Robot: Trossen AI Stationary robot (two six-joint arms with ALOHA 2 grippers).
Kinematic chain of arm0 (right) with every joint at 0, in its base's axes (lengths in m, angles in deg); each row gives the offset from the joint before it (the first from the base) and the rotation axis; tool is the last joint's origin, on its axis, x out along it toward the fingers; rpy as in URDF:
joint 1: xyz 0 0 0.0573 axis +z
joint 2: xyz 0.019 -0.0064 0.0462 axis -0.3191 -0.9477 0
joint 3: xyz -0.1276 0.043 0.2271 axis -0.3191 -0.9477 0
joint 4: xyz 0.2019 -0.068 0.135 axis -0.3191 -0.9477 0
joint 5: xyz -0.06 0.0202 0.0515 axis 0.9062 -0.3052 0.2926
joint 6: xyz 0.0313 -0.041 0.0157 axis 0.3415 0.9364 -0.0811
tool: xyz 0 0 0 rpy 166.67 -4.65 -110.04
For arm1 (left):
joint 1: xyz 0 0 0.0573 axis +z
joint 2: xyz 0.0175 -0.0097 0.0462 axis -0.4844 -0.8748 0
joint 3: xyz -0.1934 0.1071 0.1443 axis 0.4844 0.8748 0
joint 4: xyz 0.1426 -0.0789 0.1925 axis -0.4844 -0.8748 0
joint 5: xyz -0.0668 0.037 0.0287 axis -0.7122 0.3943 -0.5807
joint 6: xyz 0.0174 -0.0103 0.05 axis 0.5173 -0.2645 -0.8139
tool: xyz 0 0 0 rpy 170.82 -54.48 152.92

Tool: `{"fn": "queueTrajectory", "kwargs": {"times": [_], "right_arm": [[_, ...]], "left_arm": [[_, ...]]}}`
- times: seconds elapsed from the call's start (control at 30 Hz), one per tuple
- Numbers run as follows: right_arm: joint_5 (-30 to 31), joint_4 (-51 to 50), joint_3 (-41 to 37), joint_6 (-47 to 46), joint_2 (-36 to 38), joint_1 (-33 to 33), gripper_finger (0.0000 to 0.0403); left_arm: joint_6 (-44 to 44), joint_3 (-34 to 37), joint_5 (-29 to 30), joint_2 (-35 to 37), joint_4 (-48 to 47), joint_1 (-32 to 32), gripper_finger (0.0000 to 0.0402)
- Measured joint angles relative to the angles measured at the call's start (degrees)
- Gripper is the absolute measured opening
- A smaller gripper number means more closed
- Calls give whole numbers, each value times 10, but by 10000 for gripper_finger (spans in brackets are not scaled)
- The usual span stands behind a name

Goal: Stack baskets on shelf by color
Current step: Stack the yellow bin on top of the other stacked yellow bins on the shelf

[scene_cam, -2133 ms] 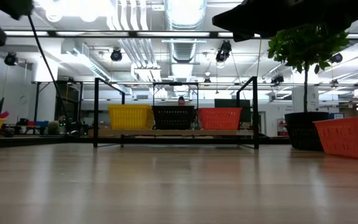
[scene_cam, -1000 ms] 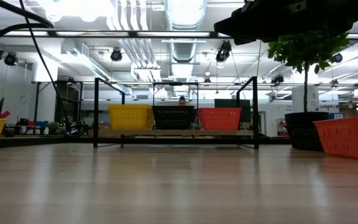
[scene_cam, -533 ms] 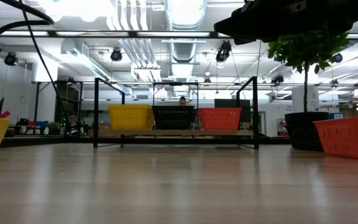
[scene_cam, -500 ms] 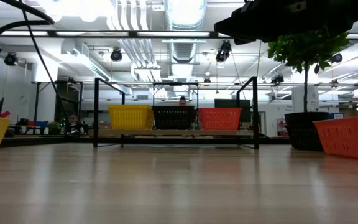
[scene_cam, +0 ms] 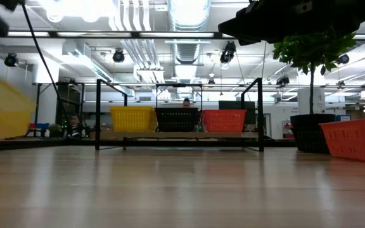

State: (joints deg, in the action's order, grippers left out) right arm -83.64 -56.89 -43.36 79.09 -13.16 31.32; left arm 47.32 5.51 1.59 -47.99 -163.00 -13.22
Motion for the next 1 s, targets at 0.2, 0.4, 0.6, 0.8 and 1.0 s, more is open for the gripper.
{"fn": "queueTrajectory", "kwargs": {"times": [0.2,0.4,0.6,0.8,1.0], "right_arm": [[1,-11,0,1,0,0,9],[23,-17,0,2,0,0,9],[46,-46,0,8,1,0,9],[78,-92,0,7,16,0,9],[80,-145,0,-6,53,0,9]], "left_arm": [[-39,-69,67,-20,-14,17,1],[-86,-148,97,-71,-44,55,0],[-173,-240,139,-136,-73,98,0],[-240,-319,212,-166,-129,145,0],[-320,-357,287,-167,-136,204,0]]}}
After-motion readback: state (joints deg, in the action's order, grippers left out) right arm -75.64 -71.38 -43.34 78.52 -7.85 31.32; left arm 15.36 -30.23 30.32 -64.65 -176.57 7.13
